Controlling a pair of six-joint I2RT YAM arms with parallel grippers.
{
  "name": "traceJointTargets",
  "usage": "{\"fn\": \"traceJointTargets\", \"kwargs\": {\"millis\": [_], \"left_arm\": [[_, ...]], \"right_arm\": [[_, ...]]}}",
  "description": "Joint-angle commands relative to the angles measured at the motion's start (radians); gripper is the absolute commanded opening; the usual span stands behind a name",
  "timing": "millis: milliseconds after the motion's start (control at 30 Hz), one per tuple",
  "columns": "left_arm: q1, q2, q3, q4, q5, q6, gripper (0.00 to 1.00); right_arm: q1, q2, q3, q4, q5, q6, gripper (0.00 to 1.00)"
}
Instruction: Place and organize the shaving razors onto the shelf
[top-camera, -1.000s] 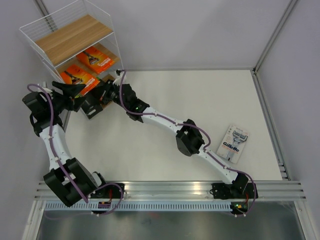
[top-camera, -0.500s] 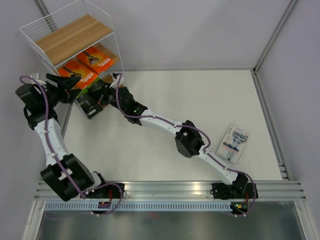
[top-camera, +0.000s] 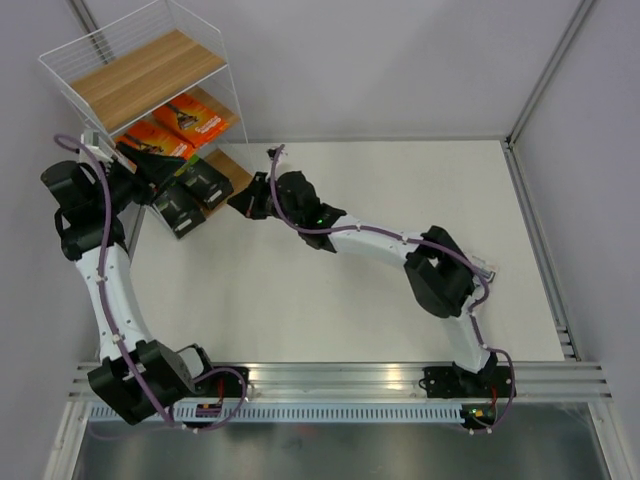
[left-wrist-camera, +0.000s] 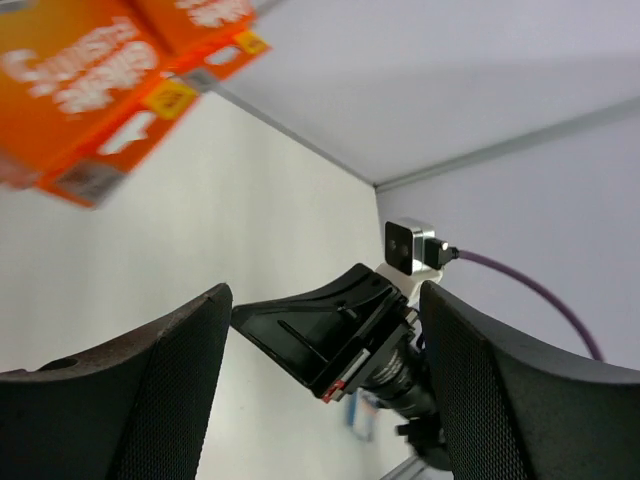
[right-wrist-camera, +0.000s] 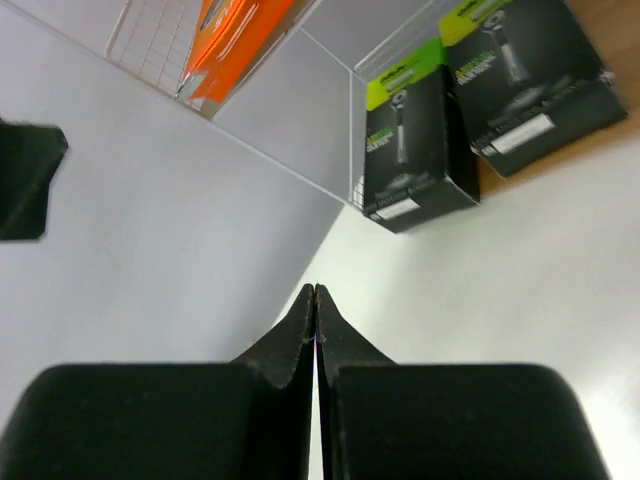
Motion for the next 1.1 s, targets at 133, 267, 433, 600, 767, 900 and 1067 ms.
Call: {"fn": "traceJointTargets", "kwargs": {"millis": [133, 267, 433, 600, 767, 900, 1067], "left_arm": [[-0.273, -0.035, 0.191, -0.181, -0.219, 0.577, 0.81], [-0.373, 0.042, 0.300, -0.286, -0.451, 0.741, 0.81], [-0.421, 0.142, 0.396, -0.379, -0.586, 0.945, 0.77], [-0.442, 0.186, 0.407, -0.396, -0.628, 1.045, 0.75], [-0.474, 0.228, 0.419, -0.419, -0.733, 1.088, 0.61], [-0.487, 0.241, 0.429, -0.420, -0.755, 1.105, 0.59], [-0.497, 0.252, 0.416, -0.428, -0.830, 1.121, 0.55]], "right_arm": [[-0.079, -0.313, -0.296, 0.014, -0.014, -0.153, 0.00], [-0.107, -0.382, -0.379, -0.014, 0.012, -0.196, 0.01], [-0.139, -0.398, -0.430, -0.029, 0.029, -0.208, 0.00], [-0.156, -0.381, -0.427, -0.051, 0.019, -0.211, 0.00], [-0.170, -0.357, -0.418, -0.049, -0.002, -0.190, 0.01], [-0.176, -0.340, -0.404, -0.047, -0.011, -0.185, 0.01], [-0.179, -0.323, -0.402, -0.040, -0.030, -0.175, 0.01]]}}
